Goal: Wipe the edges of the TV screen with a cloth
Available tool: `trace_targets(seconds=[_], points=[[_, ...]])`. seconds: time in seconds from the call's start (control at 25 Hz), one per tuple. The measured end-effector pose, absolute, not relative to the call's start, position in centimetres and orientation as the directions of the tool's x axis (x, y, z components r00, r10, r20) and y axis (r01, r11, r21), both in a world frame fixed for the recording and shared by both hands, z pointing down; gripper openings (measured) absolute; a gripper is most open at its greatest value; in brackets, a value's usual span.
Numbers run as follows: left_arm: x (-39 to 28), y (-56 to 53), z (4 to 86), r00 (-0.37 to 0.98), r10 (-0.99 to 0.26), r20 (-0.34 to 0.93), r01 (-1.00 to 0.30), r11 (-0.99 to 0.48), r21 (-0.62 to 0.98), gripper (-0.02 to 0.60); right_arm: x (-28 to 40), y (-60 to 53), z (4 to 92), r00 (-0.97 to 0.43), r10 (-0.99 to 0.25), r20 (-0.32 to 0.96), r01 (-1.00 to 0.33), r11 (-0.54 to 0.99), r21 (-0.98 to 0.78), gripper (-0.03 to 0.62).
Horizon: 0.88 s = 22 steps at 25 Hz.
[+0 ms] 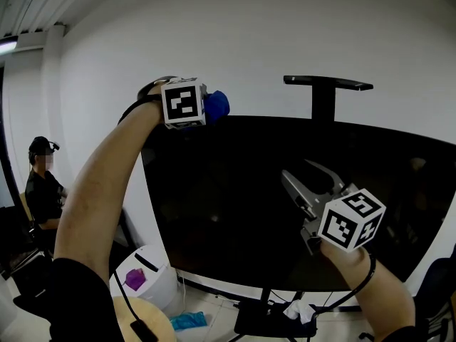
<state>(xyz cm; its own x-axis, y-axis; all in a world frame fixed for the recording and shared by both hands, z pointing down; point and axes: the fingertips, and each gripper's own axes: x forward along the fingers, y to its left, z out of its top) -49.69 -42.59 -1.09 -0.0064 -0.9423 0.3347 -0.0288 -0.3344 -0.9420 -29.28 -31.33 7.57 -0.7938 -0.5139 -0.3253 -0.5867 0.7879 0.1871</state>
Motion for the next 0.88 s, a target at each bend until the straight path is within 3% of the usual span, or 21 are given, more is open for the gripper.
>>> trace_targets(seconds=[0.16, 0.88], points=[[-45.1, -42.5, -0.5, 0.037, -0.930, 0.365, -0.003, -0.365, -0.931, 0.120, -26.5, -30.9, 8.2, -0.787, -0.526, -0.322, -0.596, 0.782, 0.181, 0.209], [-35.8, -42.1, -0.2, 0.177, -0.905, 0.386, 0.084, -0.377, -0.922, 0.121, -19.8, -31.0, 8.9, -0.676, -0.657, -0.333, -0.727, 0.669, 0.156, 0.207]])
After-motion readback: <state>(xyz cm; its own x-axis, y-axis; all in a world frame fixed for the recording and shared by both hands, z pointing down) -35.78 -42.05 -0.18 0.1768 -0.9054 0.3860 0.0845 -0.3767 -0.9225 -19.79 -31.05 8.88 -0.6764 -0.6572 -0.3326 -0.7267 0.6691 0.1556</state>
